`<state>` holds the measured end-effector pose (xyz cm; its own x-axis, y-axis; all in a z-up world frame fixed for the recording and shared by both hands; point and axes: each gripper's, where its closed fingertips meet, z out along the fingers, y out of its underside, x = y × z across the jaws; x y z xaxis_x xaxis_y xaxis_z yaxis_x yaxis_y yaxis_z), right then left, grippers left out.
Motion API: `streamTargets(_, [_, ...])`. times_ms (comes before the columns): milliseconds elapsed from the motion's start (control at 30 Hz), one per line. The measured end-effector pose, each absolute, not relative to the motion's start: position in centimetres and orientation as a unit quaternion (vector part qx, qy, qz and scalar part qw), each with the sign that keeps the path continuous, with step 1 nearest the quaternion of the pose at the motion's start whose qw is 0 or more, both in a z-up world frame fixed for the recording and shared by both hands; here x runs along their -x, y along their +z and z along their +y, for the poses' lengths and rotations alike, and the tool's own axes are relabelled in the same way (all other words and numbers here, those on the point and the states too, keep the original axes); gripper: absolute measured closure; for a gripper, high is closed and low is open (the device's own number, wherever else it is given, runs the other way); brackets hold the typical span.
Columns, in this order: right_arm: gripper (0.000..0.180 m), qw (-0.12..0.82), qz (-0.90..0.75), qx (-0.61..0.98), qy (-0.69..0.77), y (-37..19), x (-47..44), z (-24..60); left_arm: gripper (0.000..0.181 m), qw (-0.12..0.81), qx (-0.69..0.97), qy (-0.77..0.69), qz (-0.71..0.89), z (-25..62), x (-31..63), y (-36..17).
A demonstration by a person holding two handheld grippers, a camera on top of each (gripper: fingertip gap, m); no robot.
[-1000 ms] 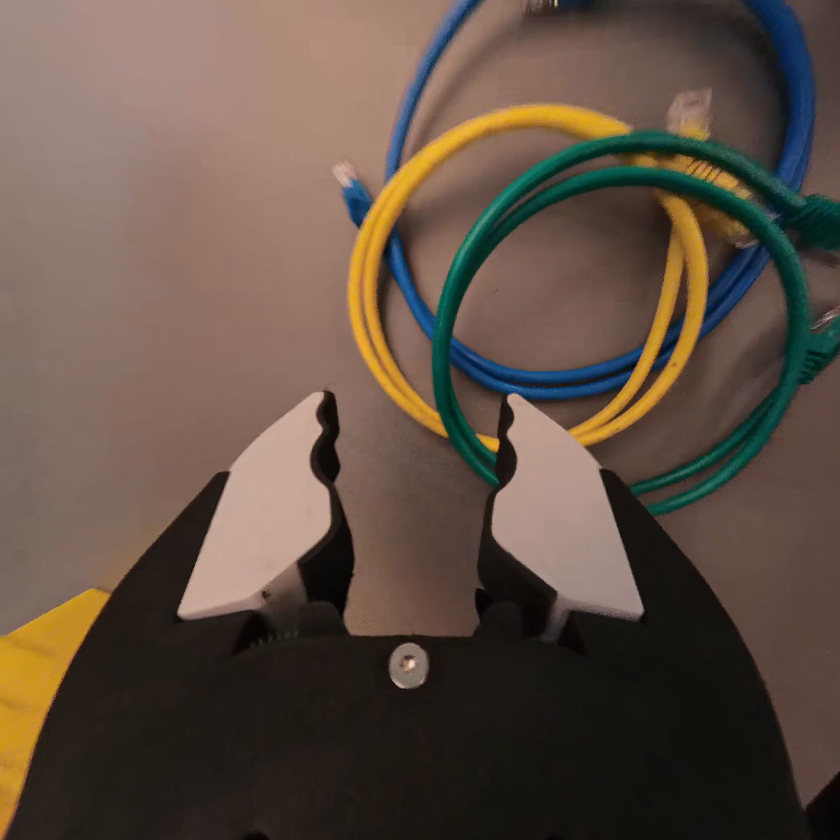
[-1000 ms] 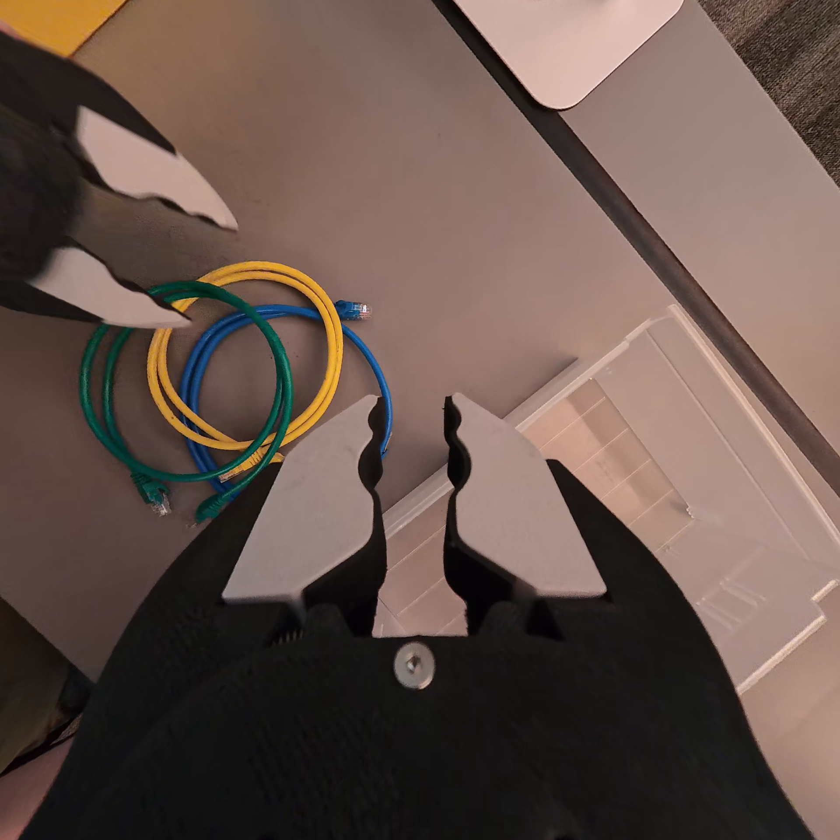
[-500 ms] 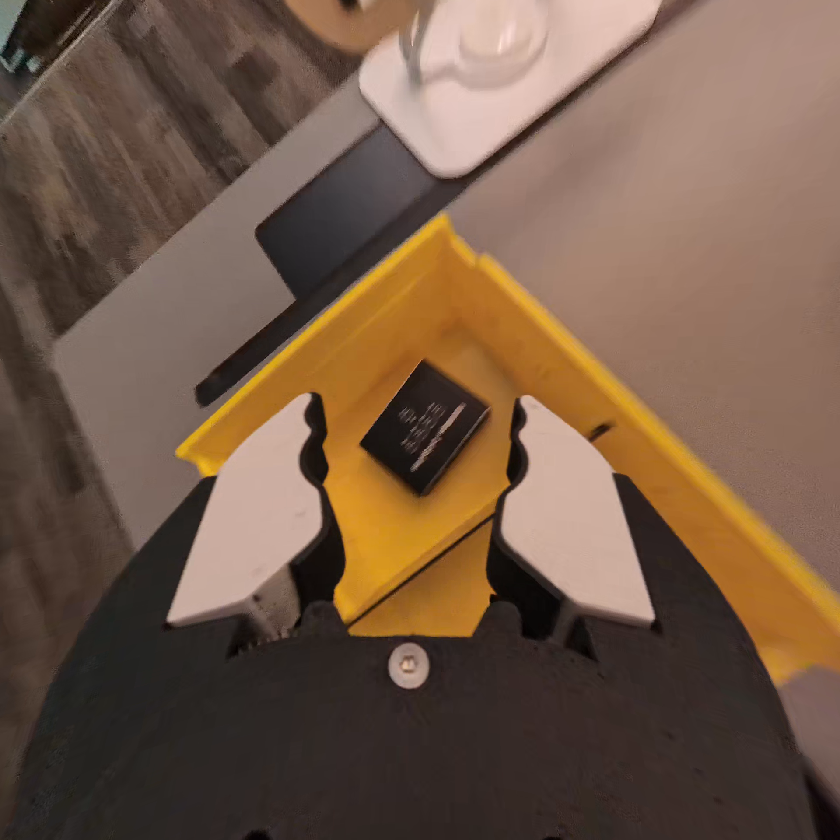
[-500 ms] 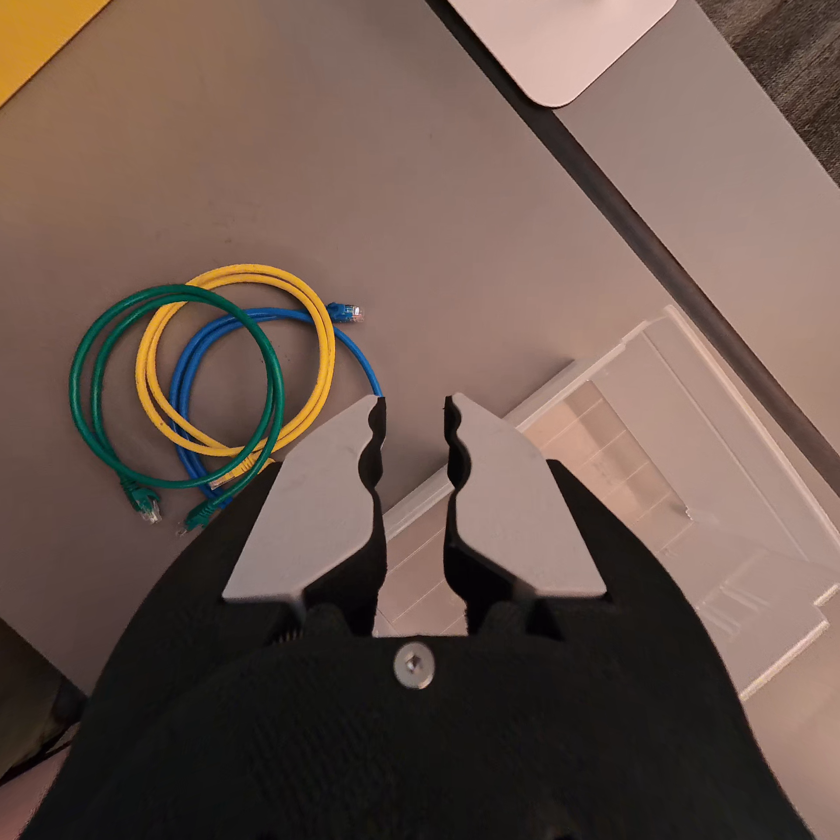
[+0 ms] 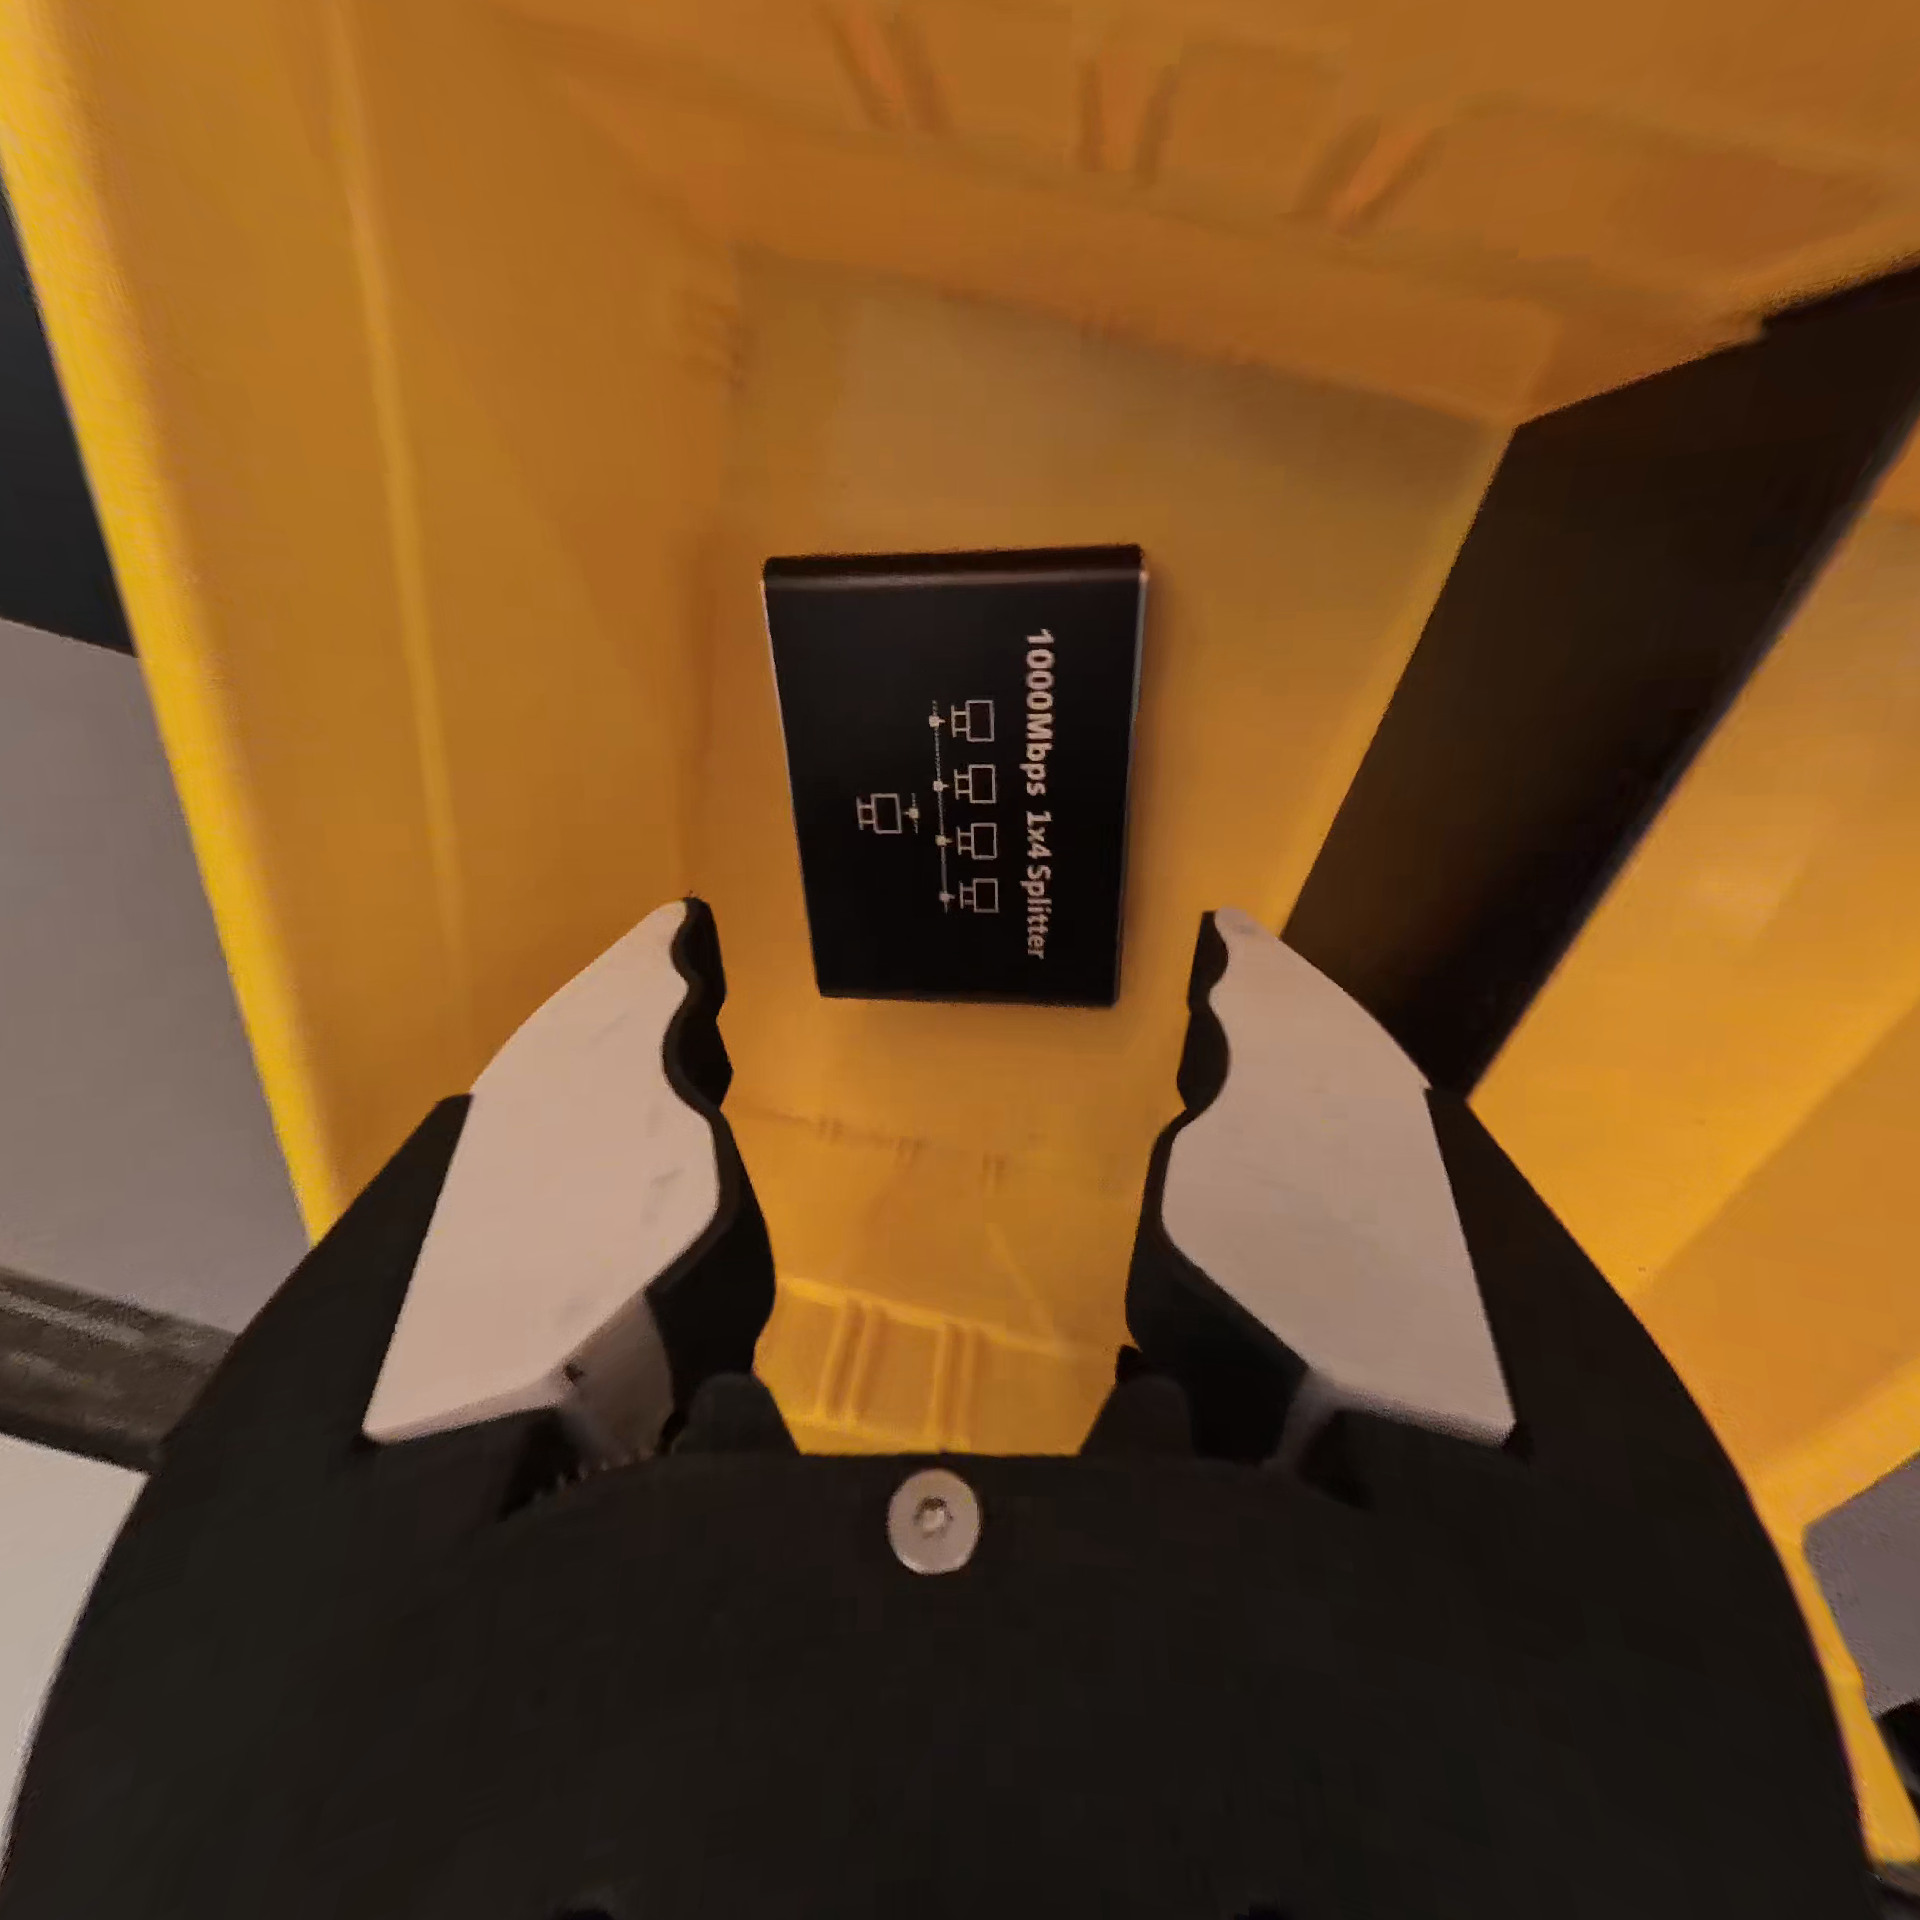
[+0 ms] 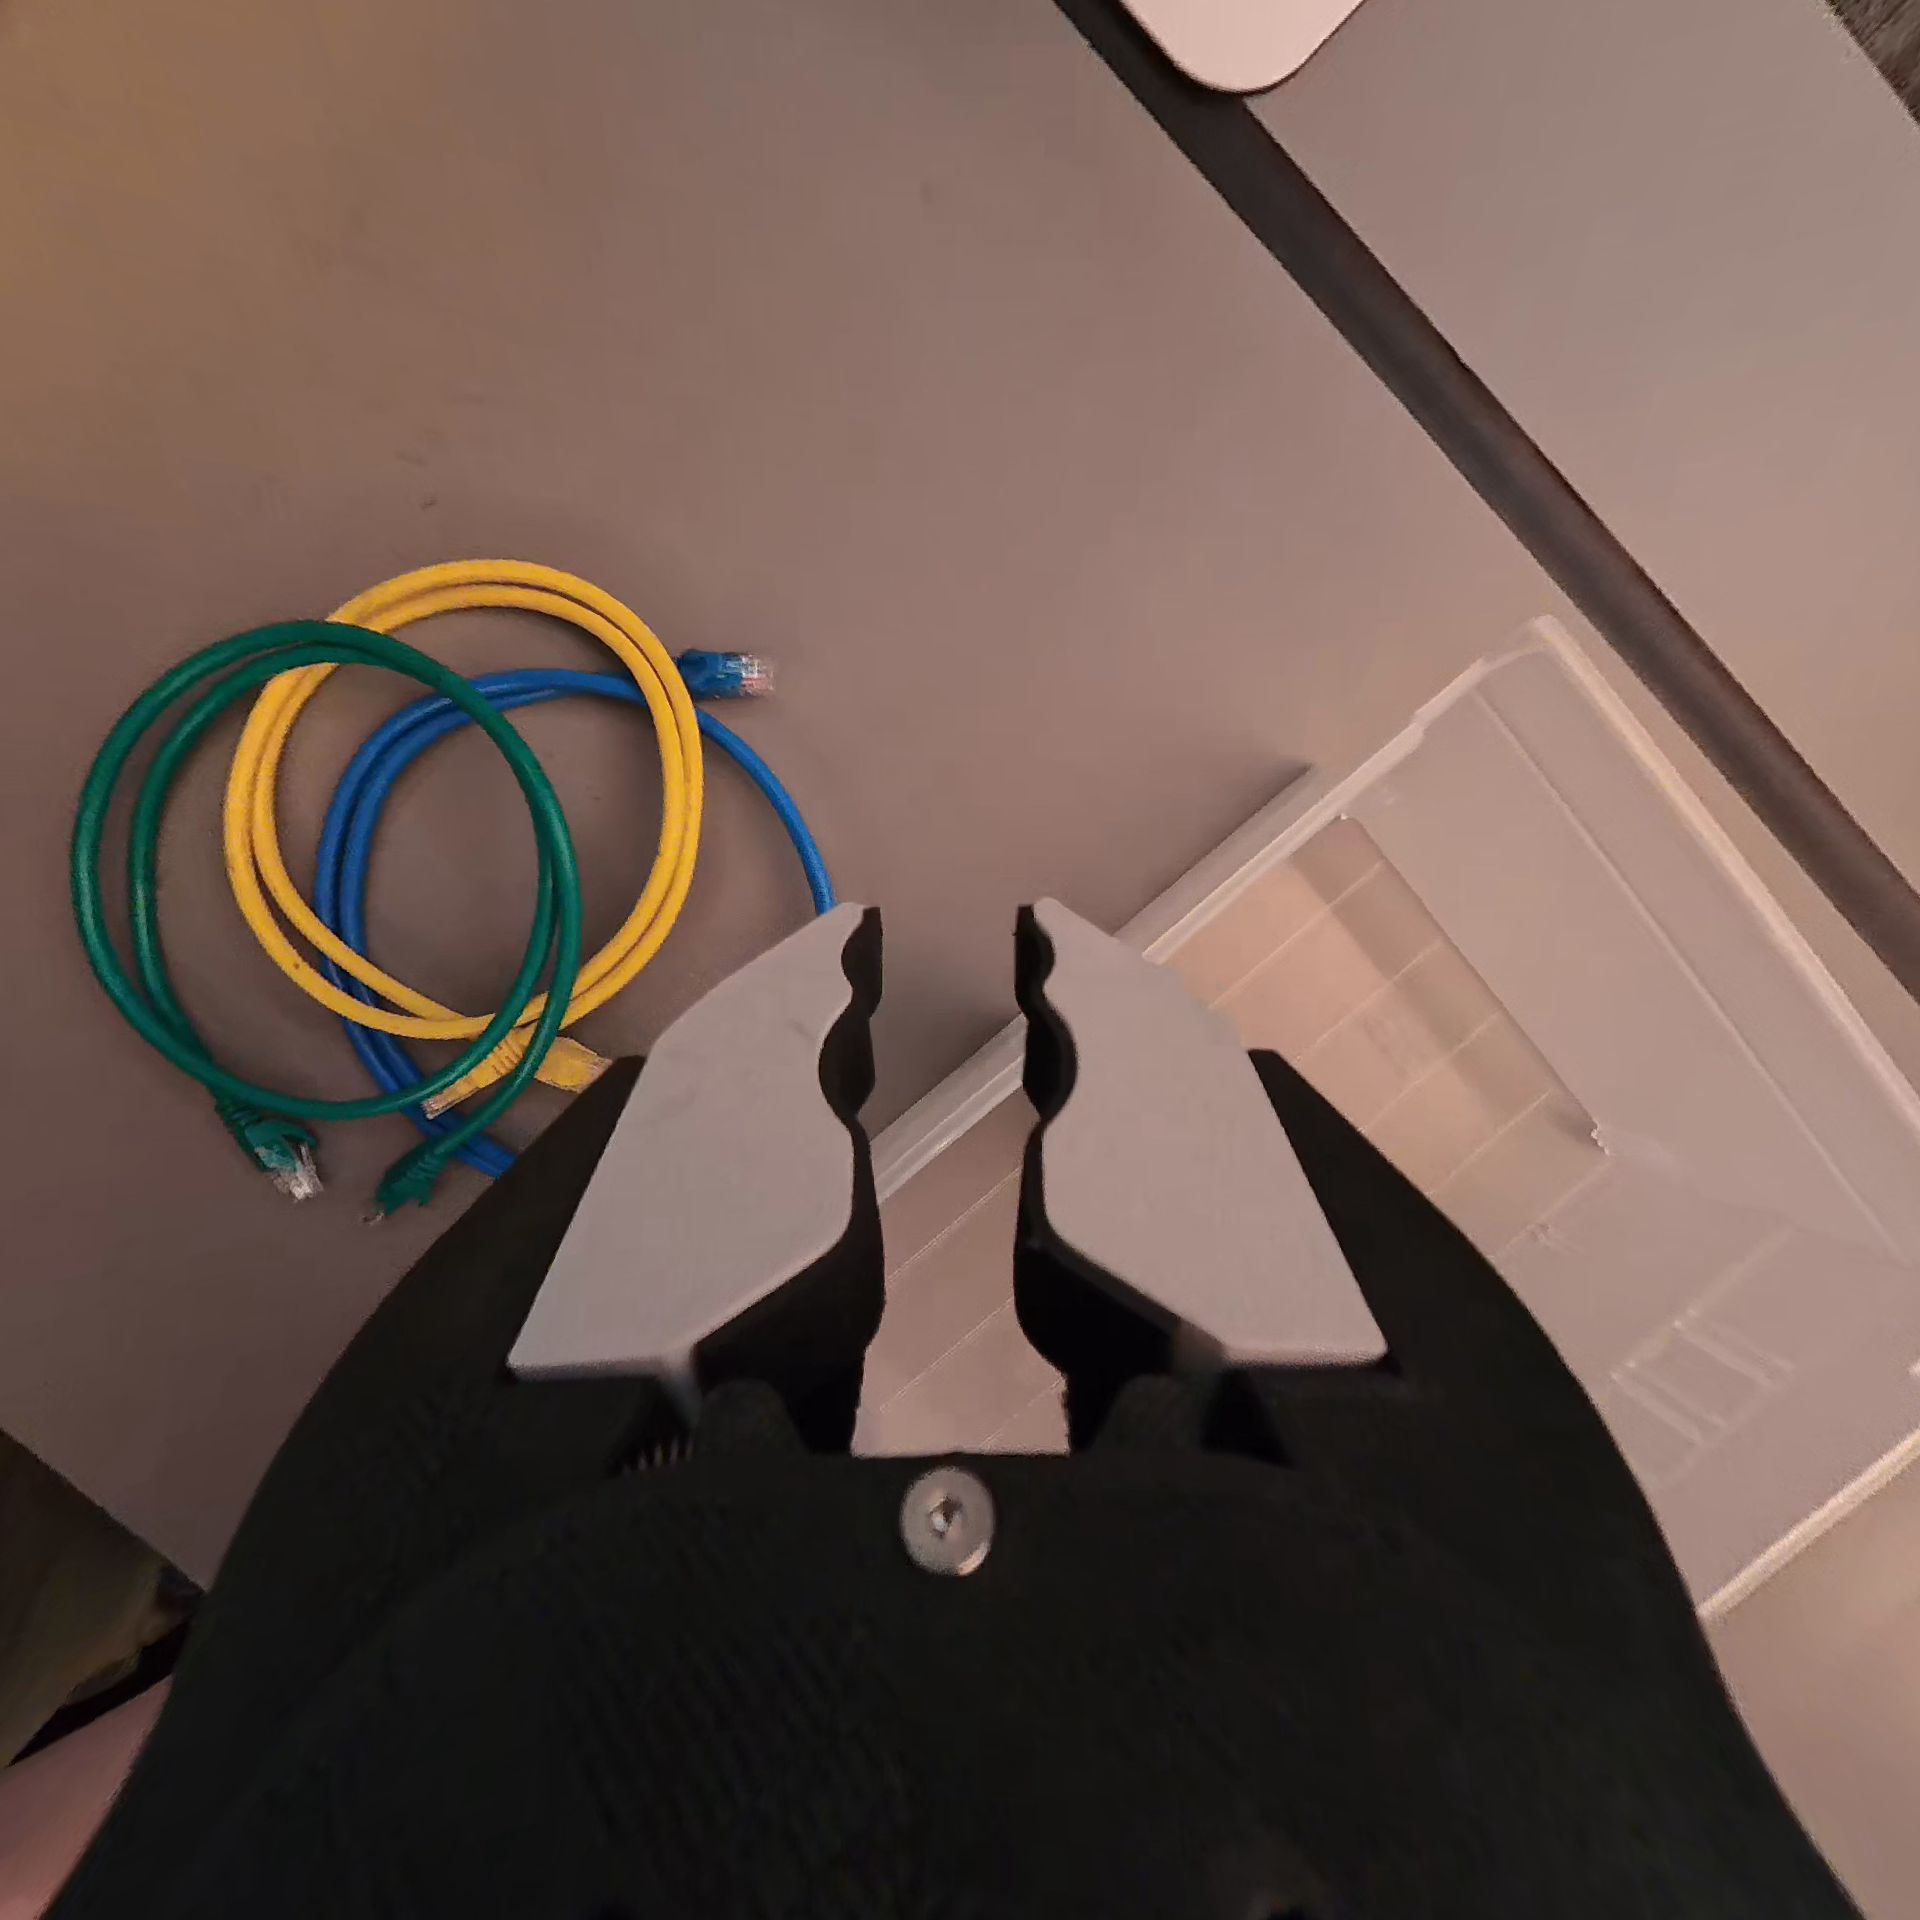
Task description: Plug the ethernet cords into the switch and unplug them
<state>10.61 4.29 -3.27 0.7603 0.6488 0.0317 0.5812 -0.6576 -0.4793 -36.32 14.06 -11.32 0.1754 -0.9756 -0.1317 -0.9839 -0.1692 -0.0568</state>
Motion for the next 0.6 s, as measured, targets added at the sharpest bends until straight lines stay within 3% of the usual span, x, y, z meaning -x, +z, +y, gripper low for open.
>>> streamTargets(233, [0.155, 0.238, -0.349, 0.903, 0.075, -3.3, -9.9, 4.3, 0.087, 0.005, 0.746, 0.073, 0.662, 15.0, 37.5, -14.6])
streamTargets(333, [0.155, 0.234, -0.351, 0.903, 0.077, -3.5, -9.9, 4.2, 0.106, -0.033, 0.750, 0.053, 0.658, 14.0, 37.5, -15.2])
streamTargets(600, [0.155, 0.241, -0.351, 0.901, 0.079, -3.1, -10.2, 4.1, 0.106, -0.027, 0.748, 0.066, 0.660, 14.1, 37.5, -14.9])
